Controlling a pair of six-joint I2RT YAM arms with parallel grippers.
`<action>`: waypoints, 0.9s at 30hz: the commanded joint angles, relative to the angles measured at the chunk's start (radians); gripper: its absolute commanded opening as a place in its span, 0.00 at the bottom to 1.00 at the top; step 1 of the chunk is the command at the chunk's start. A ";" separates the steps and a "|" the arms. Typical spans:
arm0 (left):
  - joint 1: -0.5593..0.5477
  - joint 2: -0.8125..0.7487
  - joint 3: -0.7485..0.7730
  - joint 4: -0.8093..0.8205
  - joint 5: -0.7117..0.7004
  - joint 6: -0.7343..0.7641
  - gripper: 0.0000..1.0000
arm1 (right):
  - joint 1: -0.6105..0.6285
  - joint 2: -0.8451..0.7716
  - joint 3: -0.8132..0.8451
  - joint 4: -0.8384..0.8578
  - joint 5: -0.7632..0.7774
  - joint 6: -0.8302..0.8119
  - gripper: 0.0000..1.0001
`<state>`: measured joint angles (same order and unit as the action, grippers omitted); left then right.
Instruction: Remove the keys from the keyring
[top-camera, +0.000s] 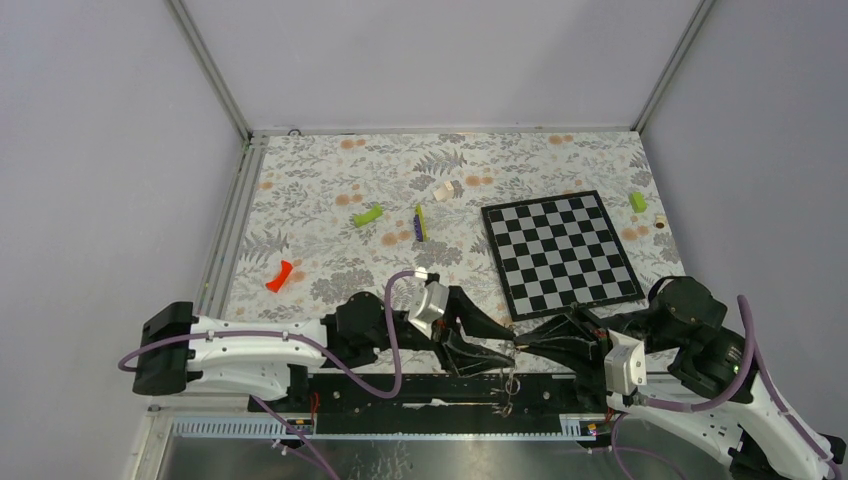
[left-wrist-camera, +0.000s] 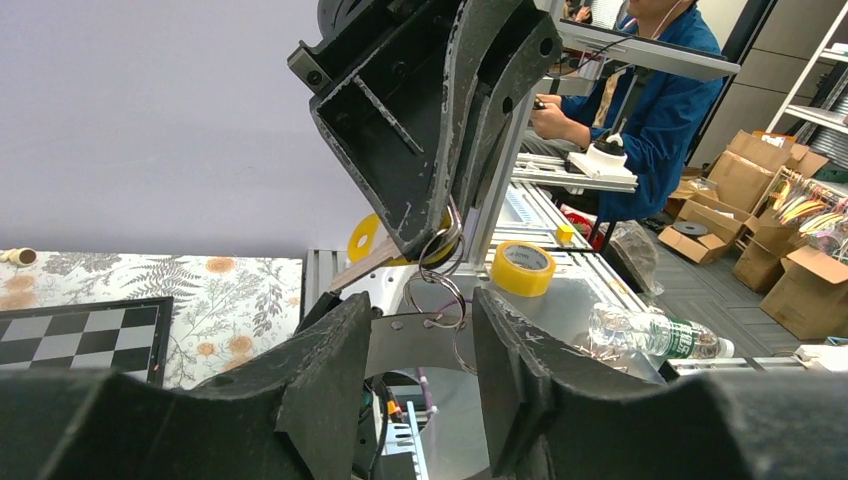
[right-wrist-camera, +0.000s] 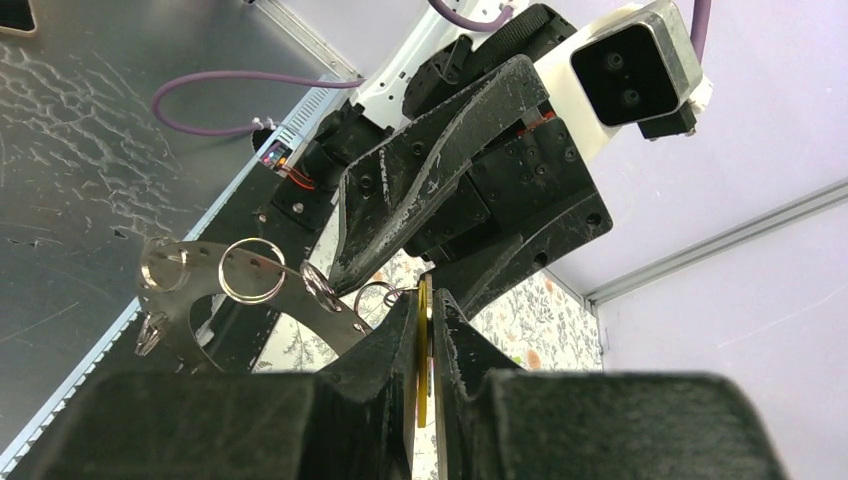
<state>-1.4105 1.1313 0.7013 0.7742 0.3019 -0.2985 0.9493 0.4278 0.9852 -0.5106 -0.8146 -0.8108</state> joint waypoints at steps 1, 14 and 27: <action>-0.004 0.022 0.050 0.075 0.031 0.015 0.47 | 0.002 0.015 0.015 0.063 -0.035 -0.010 0.00; -0.004 0.028 0.055 0.086 0.059 0.009 0.39 | 0.002 0.010 0.010 0.059 -0.016 -0.015 0.00; -0.004 0.002 0.025 0.099 0.066 -0.011 0.50 | 0.002 -0.020 -0.005 0.093 0.045 -0.025 0.00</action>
<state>-1.4105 1.1606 0.7124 0.8104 0.3481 -0.2970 0.9489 0.4194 0.9764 -0.5083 -0.7986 -0.8158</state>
